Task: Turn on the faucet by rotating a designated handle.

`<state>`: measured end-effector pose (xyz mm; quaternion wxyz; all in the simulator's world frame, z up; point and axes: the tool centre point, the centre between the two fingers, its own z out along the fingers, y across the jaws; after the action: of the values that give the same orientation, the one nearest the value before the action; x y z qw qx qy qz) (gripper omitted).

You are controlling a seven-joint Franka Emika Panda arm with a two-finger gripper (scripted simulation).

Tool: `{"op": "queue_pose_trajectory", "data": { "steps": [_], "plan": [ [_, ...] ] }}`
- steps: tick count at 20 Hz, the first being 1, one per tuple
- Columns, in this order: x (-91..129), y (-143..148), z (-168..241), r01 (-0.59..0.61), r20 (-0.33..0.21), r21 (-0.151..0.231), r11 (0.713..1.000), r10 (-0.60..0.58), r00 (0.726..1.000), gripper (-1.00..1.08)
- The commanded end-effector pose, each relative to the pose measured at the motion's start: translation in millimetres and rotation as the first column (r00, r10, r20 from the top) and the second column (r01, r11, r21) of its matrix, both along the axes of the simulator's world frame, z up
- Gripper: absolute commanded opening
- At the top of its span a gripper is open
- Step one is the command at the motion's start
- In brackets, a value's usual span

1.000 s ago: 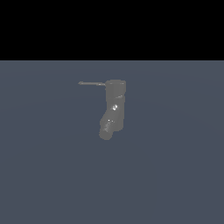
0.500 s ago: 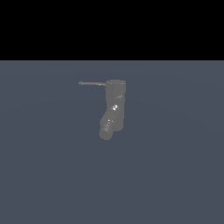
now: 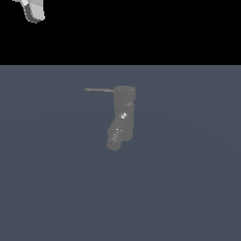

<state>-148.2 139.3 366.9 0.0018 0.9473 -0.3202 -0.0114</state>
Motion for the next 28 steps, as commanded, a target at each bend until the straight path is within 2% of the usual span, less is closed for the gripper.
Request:
{"op": "queue_pose_trajectory", "data": {
  "steps": [1,8,15,22,28],
  "plan": [
    [11.5,5.7,-8.2,0.054,0.001,0.001,0.999,-0.054,0.999,-1.0],
    [44.3,17.0,-30.3,0.199,0.003,0.002,0.98,-0.199,0.98,-1.0],
    [78.1,22.9,-51.8,0.337,0.005,0.002,0.941,-0.337,0.941,-1.0],
    [112.9,23.4,-73.7,0.47,0.008,0.001,0.883,-0.47,0.883,-1.0],
    [144.6,19.0,-93.8,0.583,0.011,-0.001,0.812,-0.583,0.812,-1.0]
  ]
}}
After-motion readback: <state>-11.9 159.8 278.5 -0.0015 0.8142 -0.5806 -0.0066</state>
